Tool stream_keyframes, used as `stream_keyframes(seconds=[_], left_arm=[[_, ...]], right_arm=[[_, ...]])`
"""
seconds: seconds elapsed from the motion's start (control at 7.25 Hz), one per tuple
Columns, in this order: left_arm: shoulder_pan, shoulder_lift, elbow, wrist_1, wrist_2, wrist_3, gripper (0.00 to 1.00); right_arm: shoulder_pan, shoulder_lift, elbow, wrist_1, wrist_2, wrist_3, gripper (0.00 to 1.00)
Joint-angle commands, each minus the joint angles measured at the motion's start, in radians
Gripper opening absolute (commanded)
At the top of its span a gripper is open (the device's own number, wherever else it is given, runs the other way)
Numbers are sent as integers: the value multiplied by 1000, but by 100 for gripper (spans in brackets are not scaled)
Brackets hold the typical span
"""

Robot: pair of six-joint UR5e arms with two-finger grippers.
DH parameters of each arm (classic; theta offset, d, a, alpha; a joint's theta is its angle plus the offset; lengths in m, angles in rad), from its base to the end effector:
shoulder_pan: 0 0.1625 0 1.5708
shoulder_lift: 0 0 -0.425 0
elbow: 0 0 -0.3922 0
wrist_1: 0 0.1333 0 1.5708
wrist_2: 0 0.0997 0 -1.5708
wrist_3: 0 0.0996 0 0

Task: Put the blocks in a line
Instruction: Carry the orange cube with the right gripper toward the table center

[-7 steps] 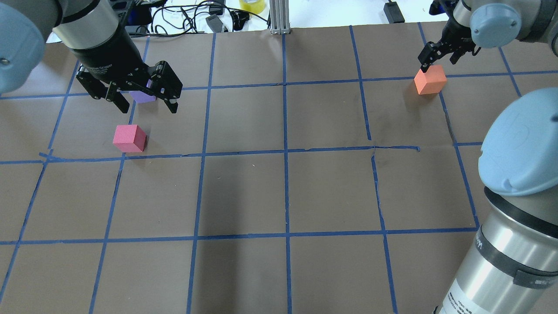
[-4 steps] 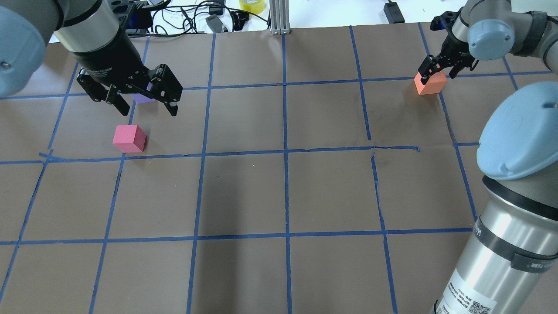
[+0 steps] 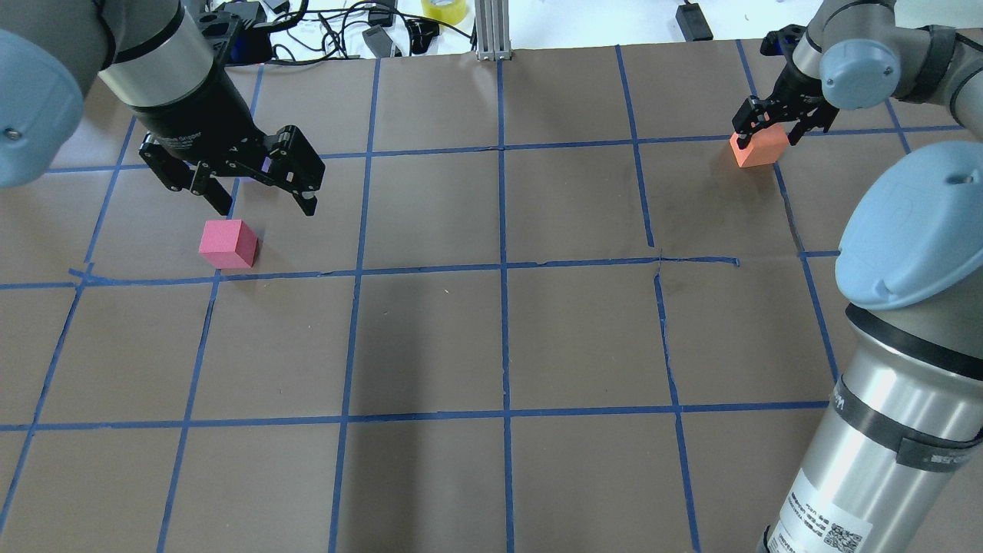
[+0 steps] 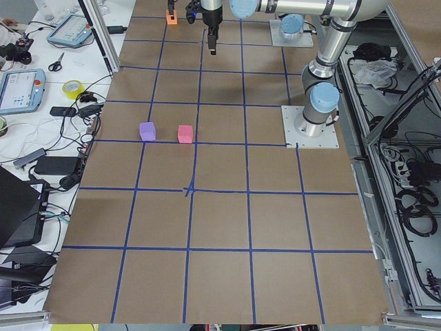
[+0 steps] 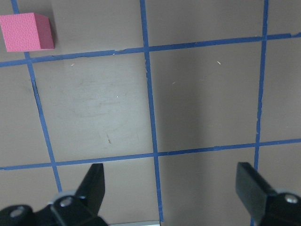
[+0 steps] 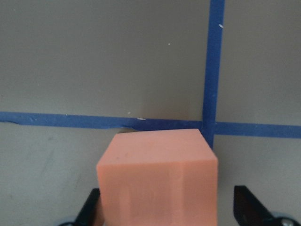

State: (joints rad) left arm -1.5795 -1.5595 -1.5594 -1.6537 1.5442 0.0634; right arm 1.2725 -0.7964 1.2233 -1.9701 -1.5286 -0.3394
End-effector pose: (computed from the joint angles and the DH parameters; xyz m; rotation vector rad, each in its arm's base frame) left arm -0.1401 -0.4796 0.4910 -0.1109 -3.1100 -0.0926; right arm -0.0893 -0.7584 0.2017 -0.0627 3.0922 0.0201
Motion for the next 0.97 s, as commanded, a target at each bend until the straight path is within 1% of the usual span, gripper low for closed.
stream_keyframes(seconds=[0.0,0.28,0.41,0.69,0.83], left_arm=[[0,-1,1,17,-2,-11,97],[0,-4,-1,17,-3,-13,100],[0,-4,-1,18,-3,-13,99],[0,-5,-1,17,5,-11,100],[4,-4,-1,18,10,-10,100]], right_arm=[[13,2,-1,-12,21,17,66],[11,2,-1,-21,19,5,38],[11,2,-1,-19,19,6,35],[13,-1,-1,-16,21,16,34],[54,-4,4,-13,25,46,33]])
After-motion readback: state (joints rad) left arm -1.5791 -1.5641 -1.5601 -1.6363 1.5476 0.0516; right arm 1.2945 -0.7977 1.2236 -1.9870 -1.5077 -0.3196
